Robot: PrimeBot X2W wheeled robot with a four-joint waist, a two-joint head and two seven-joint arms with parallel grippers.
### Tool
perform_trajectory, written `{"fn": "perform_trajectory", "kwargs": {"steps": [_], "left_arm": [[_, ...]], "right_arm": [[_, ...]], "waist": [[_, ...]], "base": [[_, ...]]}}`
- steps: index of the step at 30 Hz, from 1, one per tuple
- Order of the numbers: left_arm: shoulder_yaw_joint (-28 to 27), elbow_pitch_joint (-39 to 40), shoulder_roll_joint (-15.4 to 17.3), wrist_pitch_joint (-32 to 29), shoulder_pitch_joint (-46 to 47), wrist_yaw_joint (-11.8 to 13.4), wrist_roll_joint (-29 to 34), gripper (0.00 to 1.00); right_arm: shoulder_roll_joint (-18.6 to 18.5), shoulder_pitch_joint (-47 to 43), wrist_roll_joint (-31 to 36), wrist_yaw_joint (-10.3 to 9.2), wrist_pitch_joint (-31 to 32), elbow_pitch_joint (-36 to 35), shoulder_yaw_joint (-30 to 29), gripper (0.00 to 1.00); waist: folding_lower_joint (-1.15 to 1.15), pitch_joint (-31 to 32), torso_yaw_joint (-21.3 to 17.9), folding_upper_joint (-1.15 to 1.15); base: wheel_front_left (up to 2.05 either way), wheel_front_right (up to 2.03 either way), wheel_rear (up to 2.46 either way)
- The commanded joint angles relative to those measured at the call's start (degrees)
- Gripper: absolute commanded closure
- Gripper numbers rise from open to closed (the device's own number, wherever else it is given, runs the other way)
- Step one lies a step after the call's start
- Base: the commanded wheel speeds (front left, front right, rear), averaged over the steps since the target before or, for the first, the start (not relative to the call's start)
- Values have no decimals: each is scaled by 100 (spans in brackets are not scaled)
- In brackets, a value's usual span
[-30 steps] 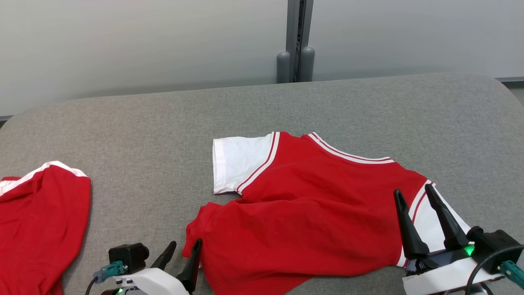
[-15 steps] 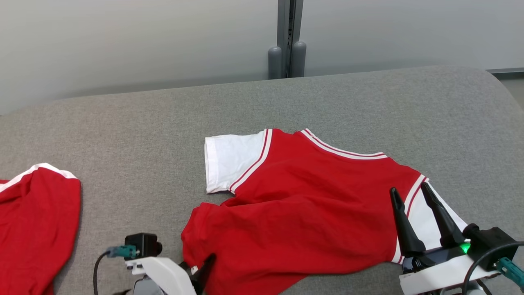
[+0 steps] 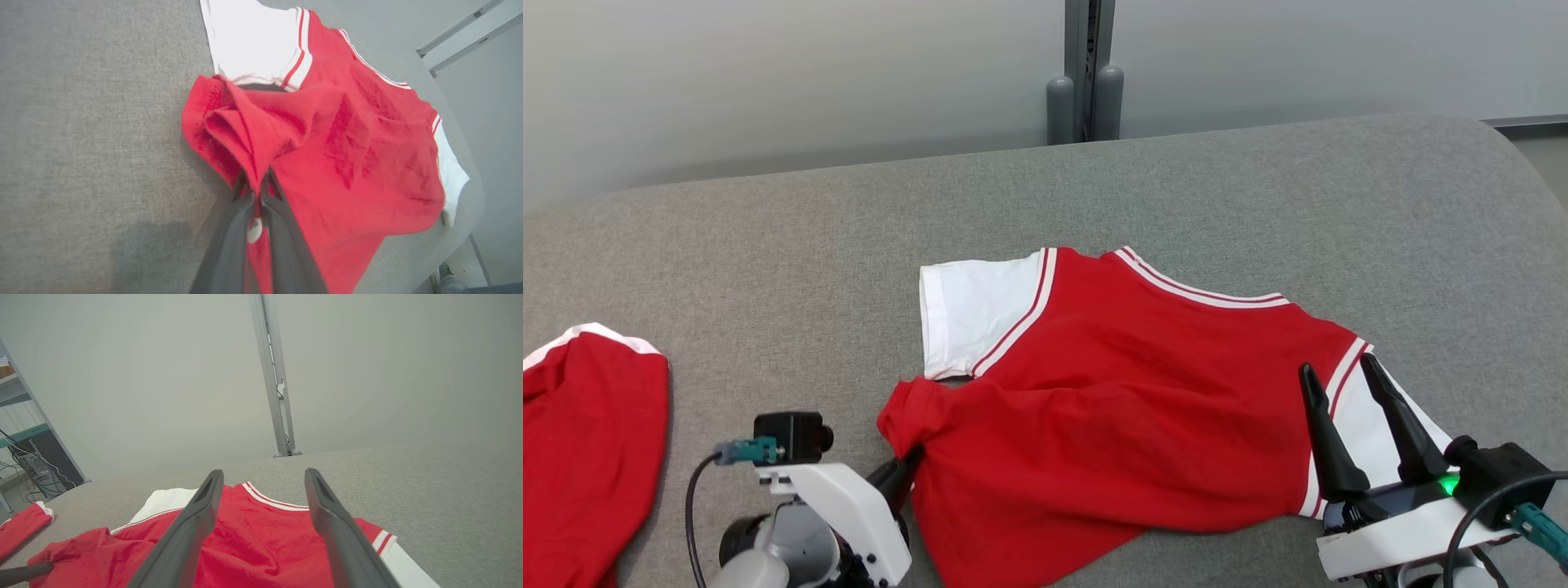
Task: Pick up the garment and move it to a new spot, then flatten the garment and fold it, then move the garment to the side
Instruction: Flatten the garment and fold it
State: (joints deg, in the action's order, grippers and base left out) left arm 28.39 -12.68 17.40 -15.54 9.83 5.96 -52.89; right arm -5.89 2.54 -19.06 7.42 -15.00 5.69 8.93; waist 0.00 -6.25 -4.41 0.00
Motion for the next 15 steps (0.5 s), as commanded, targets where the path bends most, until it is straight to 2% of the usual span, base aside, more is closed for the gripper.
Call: {"fn": "perform_trajectory", "kwargs": {"steps": [1, 5, 10, 15], "left_arm": [[-30, 32, 99, 14, 162, -59, 83, 100], [25, -22, 262, -101, 585, -203, 257, 100], [98, -539, 528, -290, 1302, -395, 530, 100], [242, -1329, 609, -435, 2040, -808, 676, 100]], "right_arm": [[-12, 59, 25, 13, -29, -3, -22, 0], [2, 82, 30, 13, -29, 34, 2, 0], [16, 137, -10, 13, -29, 69, 79, 0], [-5, 157, -52, 13, -29, 102, 127, 0]], "waist": [[0, 10, 3, 0], [0, 87, -25, 0], [0, 186, -155, 0], [0, 231, -328, 0]], "base": [[0, 0, 0], [0, 0, 0], [0, 0, 0], [0, 0, 0]]}}
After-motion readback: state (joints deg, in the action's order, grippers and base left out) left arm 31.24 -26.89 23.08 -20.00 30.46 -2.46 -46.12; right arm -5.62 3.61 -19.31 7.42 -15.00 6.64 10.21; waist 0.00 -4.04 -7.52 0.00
